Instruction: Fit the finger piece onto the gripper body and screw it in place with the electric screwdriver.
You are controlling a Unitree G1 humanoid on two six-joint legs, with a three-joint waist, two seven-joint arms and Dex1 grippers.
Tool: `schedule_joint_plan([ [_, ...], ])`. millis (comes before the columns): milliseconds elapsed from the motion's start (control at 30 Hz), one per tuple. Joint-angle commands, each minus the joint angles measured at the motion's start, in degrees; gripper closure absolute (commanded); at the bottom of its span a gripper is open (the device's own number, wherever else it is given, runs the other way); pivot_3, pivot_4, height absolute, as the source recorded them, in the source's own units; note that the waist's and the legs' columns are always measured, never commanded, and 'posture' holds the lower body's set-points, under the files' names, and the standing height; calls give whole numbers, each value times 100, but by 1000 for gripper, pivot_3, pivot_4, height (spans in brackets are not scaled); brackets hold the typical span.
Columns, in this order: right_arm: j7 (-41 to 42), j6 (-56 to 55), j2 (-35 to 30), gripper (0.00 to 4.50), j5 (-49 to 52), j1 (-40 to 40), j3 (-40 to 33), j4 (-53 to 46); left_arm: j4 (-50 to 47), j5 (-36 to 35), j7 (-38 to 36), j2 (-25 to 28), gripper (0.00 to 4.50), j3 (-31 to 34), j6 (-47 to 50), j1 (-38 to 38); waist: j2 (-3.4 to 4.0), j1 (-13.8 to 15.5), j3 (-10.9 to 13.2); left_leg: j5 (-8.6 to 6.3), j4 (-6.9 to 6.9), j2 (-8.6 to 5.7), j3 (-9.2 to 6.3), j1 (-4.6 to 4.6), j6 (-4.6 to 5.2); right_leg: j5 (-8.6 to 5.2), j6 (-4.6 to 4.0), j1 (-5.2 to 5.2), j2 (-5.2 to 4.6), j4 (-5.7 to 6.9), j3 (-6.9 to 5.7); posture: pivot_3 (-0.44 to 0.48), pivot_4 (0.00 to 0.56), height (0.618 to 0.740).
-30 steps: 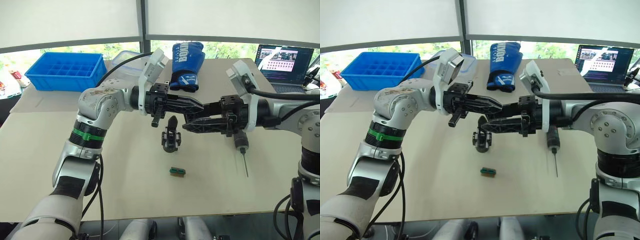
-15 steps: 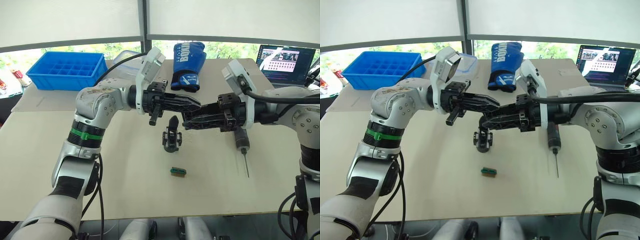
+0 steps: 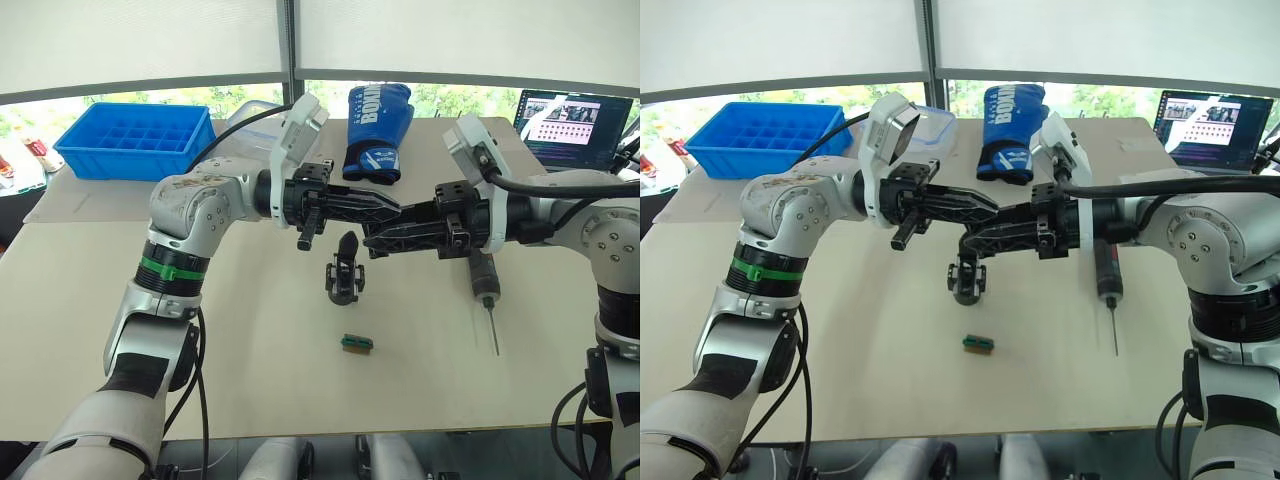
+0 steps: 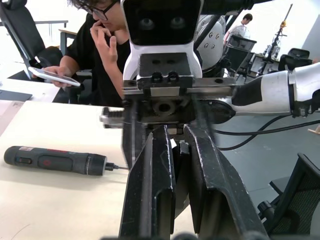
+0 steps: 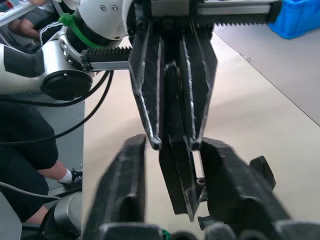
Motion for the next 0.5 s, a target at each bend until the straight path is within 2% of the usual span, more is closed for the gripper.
schedule_joint_plan([
  [33,19,-114,9,2073,123,-158,-259,-104,-186,33,-67,-22,4500,47,-78,-59,0,0,0,0,0,0,0,0,0,0,0,0,0,0,0,0,150,740],
  [133,72,-150,-3,2073,116,-142,-259,-109,-179,39,-76,-23,4500,49,-79,-75,0,0,0,0,0,0,0,0,0,0,0,0,0,0,0,0,150,740],
  [233,88,-132,19,2914,185,-127,-308,-112,-177,58,-89,-23,4500,52,-83,-80,0,0,0,0,0,0,0,0,0,0,0,0,0,0,0,0,150,740],
  [333,122,-109,25,3958,253,-115,-347,-130,-182,84,-107,-25,4500,58,-83,-72,0,0,0,0,0,-1,0,0,0,0,0,0,0,0,0,0,150,740],
  [367,137,-116,19,4139,254,-108,-349,-137,-182,90,-110,-27,4500,57,-86,-70,0,0,0,0,0,0,0,0,0,0,0,0,0,0,-1,0,150,740],
  [500,219,-187,-9,4143,240,-41,-341,-183,-176,171,-117,-5,4500,-3,-125,-46,0,0,0,0,0,0,0,0,0,0,0,0,0,0,-1,0,150,740],
])
